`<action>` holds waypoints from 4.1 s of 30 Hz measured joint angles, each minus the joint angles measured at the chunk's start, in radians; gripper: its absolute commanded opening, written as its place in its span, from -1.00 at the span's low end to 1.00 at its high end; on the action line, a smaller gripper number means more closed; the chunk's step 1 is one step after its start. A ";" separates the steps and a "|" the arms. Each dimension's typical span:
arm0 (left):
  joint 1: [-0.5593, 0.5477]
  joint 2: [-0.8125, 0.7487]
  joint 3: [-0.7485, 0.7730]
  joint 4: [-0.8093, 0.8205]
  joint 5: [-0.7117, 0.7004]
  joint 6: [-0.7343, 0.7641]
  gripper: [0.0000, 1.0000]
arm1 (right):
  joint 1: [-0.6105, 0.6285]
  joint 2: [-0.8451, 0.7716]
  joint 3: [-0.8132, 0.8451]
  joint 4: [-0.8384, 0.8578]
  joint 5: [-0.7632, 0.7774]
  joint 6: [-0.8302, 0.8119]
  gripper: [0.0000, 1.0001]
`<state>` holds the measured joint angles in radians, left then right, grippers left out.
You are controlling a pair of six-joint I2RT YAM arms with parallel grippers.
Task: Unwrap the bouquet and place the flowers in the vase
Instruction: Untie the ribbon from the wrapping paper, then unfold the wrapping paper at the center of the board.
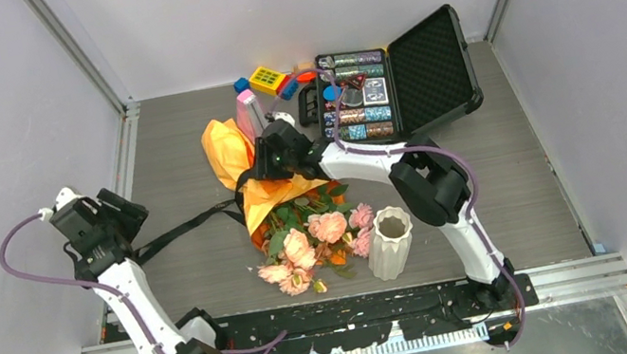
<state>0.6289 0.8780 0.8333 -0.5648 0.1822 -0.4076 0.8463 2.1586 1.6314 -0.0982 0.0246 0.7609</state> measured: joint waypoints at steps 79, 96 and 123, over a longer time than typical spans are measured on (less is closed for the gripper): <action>-0.487 0.189 0.130 -0.007 0.190 0.150 0.28 | -0.357 -0.322 -0.124 -0.229 0.033 -0.488 0.18; -0.752 0.261 -0.109 0.208 0.251 -0.142 0.26 | -0.145 -0.529 -0.374 -0.180 -0.202 -0.571 0.21; -0.779 0.299 -0.148 0.285 0.086 -0.167 0.31 | 0.050 -0.120 -0.063 -0.119 -0.011 -0.775 -0.06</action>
<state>-0.1505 1.1770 0.6857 -0.2794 0.2684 -0.5743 0.8959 2.0384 1.5688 -0.2173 0.0139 -0.0143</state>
